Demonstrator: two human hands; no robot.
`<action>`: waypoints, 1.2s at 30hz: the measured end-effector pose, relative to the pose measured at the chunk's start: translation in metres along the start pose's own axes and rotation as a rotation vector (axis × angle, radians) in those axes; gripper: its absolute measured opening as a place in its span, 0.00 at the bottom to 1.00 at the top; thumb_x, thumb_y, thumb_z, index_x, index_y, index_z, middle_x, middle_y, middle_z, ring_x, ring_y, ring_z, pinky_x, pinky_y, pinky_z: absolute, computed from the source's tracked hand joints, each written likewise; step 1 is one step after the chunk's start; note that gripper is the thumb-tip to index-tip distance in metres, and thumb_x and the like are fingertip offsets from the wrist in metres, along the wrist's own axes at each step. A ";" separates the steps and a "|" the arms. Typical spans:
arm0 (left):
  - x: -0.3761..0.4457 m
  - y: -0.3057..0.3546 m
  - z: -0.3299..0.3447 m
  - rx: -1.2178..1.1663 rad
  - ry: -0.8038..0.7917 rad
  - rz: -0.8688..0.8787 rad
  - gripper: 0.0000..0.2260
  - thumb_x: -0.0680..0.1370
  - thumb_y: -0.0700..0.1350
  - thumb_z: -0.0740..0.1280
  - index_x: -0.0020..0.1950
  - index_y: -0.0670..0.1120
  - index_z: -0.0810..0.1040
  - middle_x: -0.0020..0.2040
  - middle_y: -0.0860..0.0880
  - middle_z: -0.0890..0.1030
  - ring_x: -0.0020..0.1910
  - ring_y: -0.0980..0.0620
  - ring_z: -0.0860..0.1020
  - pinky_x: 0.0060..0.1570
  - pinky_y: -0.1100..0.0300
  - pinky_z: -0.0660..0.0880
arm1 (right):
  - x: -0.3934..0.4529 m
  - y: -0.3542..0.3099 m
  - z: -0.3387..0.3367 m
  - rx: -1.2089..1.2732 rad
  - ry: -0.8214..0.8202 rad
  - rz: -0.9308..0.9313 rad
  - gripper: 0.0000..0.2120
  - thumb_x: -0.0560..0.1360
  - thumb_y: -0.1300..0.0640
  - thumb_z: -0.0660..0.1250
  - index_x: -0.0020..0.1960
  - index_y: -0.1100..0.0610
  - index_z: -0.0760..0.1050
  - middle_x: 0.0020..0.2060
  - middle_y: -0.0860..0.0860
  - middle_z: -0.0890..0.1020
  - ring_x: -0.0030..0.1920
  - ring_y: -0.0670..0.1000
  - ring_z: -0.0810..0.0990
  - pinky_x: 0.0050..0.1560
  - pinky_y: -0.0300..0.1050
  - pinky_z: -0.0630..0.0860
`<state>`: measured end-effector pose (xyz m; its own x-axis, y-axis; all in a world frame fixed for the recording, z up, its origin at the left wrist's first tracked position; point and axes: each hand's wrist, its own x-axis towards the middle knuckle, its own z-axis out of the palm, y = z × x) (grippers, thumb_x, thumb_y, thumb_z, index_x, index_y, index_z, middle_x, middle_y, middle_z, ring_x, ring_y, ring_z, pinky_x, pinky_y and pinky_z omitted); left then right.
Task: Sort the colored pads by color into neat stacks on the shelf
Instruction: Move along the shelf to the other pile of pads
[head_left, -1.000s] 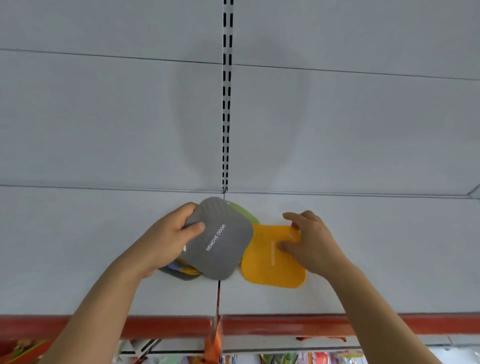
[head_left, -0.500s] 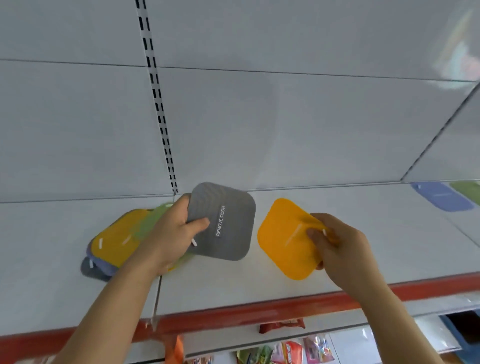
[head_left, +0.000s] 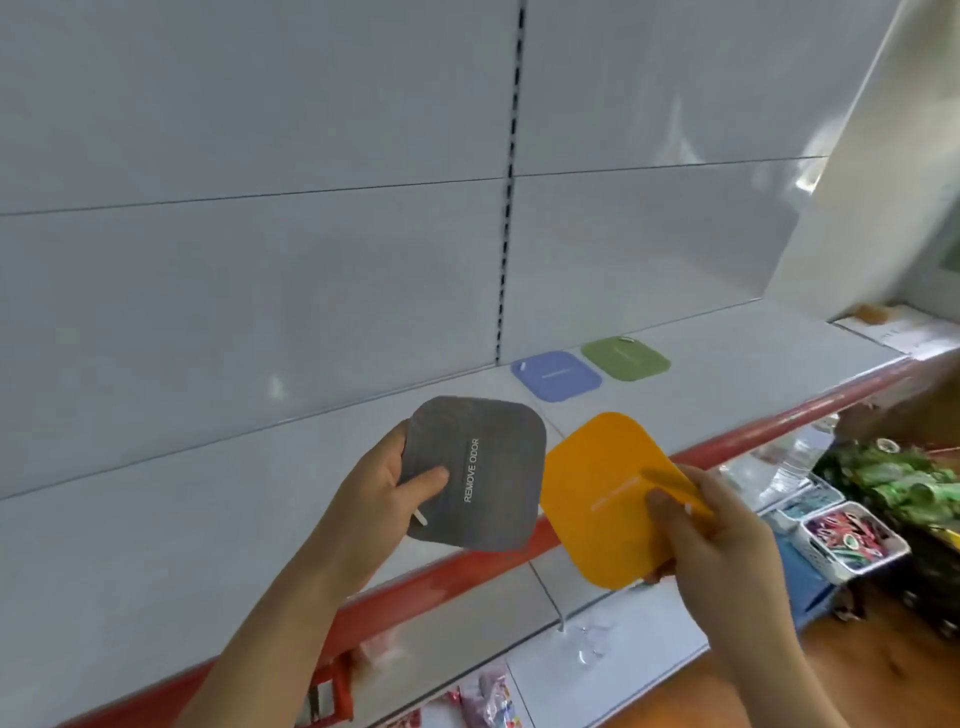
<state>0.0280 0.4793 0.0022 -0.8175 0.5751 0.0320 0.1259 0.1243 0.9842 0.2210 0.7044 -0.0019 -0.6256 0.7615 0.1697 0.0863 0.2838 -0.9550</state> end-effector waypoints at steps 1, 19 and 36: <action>0.011 0.004 0.021 0.017 -0.024 0.000 0.18 0.84 0.37 0.65 0.61 0.62 0.81 0.55 0.52 0.87 0.52 0.47 0.85 0.41 0.51 0.78 | 0.009 0.009 -0.017 0.009 0.034 0.027 0.09 0.81 0.56 0.68 0.54 0.41 0.81 0.44 0.49 0.85 0.38 0.59 0.85 0.27 0.47 0.81; 0.279 0.016 0.321 -0.198 -0.023 -0.097 0.16 0.76 0.41 0.66 0.58 0.60 0.81 0.54 0.50 0.87 0.54 0.40 0.83 0.49 0.41 0.81 | 0.276 0.094 -0.181 0.013 0.318 0.184 0.11 0.83 0.58 0.65 0.62 0.45 0.76 0.51 0.48 0.81 0.47 0.56 0.84 0.35 0.54 0.85; 0.412 0.004 0.436 0.306 0.400 -0.309 0.22 0.76 0.44 0.67 0.68 0.59 0.70 0.52 0.51 0.84 0.49 0.47 0.84 0.51 0.45 0.83 | 0.550 0.201 -0.182 -0.554 -0.241 0.003 0.15 0.81 0.56 0.62 0.67 0.50 0.72 0.50 0.56 0.83 0.42 0.55 0.75 0.43 0.49 0.73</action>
<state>-0.0628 1.0691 -0.0565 -0.9831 0.1325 -0.1262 -0.0437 0.4995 0.8652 0.0355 1.2860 -0.0564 -0.7770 0.6279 0.0455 0.4391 0.5923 -0.6756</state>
